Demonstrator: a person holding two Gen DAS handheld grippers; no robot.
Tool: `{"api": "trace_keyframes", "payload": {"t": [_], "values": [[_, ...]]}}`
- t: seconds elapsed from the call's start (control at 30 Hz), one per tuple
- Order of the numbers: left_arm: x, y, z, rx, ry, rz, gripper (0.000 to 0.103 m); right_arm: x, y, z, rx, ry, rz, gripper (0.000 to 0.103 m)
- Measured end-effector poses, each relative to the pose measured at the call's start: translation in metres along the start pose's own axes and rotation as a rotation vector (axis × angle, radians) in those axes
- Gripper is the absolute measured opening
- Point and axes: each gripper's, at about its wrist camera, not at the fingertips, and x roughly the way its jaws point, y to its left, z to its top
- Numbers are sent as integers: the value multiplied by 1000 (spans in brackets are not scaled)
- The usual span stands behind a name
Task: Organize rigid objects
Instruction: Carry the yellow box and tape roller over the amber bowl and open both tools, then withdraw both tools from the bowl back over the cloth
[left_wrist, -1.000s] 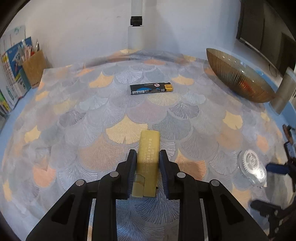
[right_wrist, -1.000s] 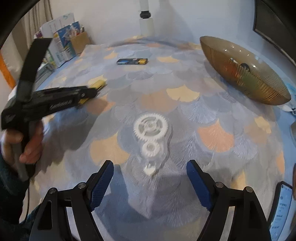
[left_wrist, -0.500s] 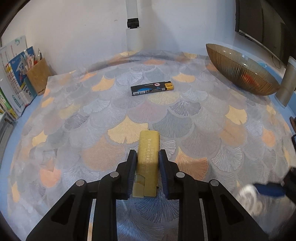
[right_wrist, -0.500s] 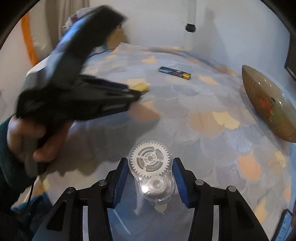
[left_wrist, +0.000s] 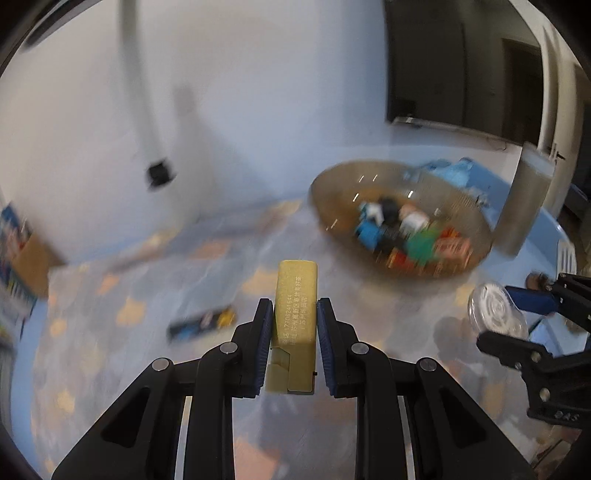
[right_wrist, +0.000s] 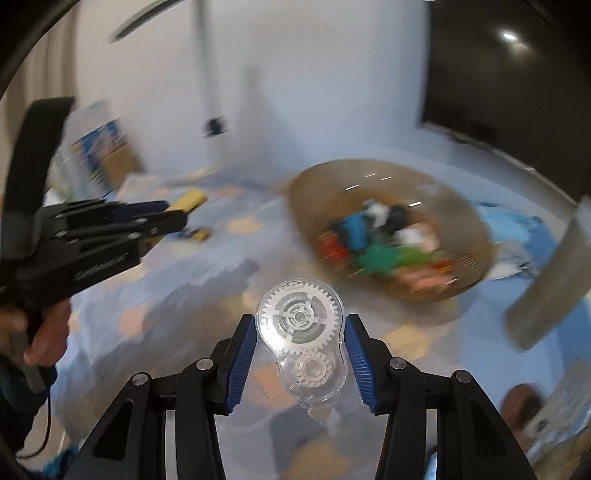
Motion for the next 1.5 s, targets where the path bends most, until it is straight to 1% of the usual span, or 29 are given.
{"api": "trace_keyframes", "payload": {"t": [0.07,0.2,0.3,0.33,0.4,0.5,0.63,0.7,0.73,0.77,0.8,0.87,0.93,1.0,1.1,1.2,1.23,1.27,1.3,1.33,1.37,1.4,1.43,1.47,1.5], "values": [[4,-8,22,-4,-19,-16,21,-3,-22,21,38,-15,-71,48],[24,-19,64,-53,-33,-69,21,4,-82,61,179,-23,-131,48],[48,-35,77,-26,-27,-10,21,23,-115,76,247,10,-171,48],[60,-38,77,-29,-5,-18,21,31,-122,78,259,28,-192,48],[81,-40,75,-53,38,-44,21,44,-131,80,274,53,-209,48],[98,-47,77,-61,58,-47,21,56,-137,80,275,77,-221,48],[106,-50,81,-72,68,-63,21,65,-141,77,266,101,-235,48],[104,-49,81,-73,57,-92,22,68,-141,78,253,99,-241,48],[102,-48,82,-78,50,-108,27,69,-141,79,244,100,-254,56],[101,-48,83,-80,49,-118,42,67,-141,79,238,96,-276,62],[94,-44,84,-83,43,-118,44,64,-141,79,237,84,-279,62],[81,-37,84,-83,20,-113,44,52,-139,80,253,69,-239,62],[61,-22,82,-92,8,-136,44,36,-135,82,271,46,-208,62],[39,-6,79,-101,-10,-137,44,18,-124,85,268,19,-185,62],[1,19,70,-114,-49,-93,44,-6,-94,92,224,-15,-130,62],[-34,48,54,-125,-69,-50,45,-24,-54,94,164,-38,-54,64],[-47,60,45,-133,-71,-29,49,-29,-38,92,142,-42,-21,67],[-55,68,37,-141,-71,-13,56,-32,-23,89,123,-44,11,71],[-63,81,22,-162,-71,12,60,-33,-5,83,105,-50,49,73],[-67,89,10,-182,-69,29,65,-33,7,77,99,-54,71,80],[-70,98,-3,-201,-64,45,65,-29,21,68,91,-52,90,82],[-70,108,-17,-218,-48,57,65,-23,33,59,81,-41,102,82],[-65,119,-36,-237,-20,76,65,-13,44,50,72,-22,115,82],[-62,124,-47,-244,-1,94,65,-1,56,39,70,6,126,82],[-54,132,-66,-252,28,125,65,10,65,29,69,30,129,82]]}}
